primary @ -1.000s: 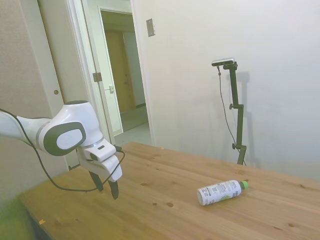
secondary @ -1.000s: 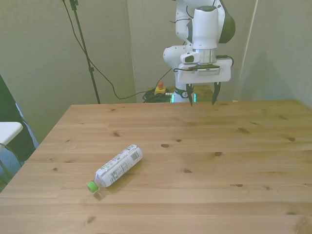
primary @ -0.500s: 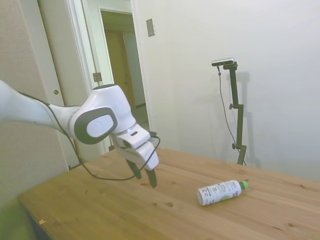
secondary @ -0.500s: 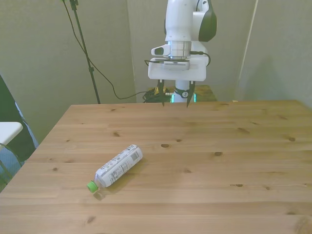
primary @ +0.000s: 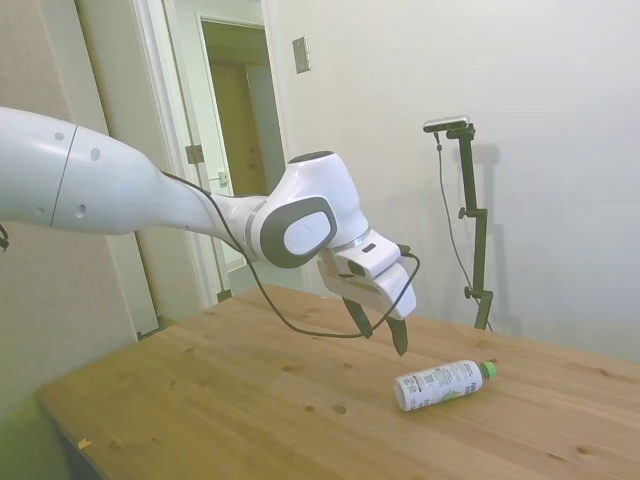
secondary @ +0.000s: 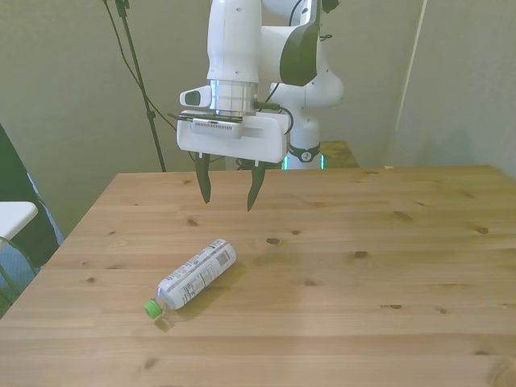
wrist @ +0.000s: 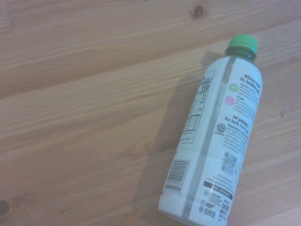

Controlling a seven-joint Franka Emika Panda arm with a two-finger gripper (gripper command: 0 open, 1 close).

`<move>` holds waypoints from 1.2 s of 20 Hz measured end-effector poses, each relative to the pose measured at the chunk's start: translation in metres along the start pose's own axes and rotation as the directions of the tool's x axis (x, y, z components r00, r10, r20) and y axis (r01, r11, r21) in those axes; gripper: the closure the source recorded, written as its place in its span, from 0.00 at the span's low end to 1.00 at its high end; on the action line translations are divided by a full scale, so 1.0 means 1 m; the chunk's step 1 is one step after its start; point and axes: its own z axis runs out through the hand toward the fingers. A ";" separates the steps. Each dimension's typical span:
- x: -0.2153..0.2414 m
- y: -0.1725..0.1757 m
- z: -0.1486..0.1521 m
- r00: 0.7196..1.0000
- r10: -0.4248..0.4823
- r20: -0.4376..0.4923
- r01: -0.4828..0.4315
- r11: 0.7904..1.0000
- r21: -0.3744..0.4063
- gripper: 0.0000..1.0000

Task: Stand the water bottle

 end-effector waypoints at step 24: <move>0.132 -0.055 0.141 0.983 0.162 -0.082 -0.160 0.987 0.028 0.00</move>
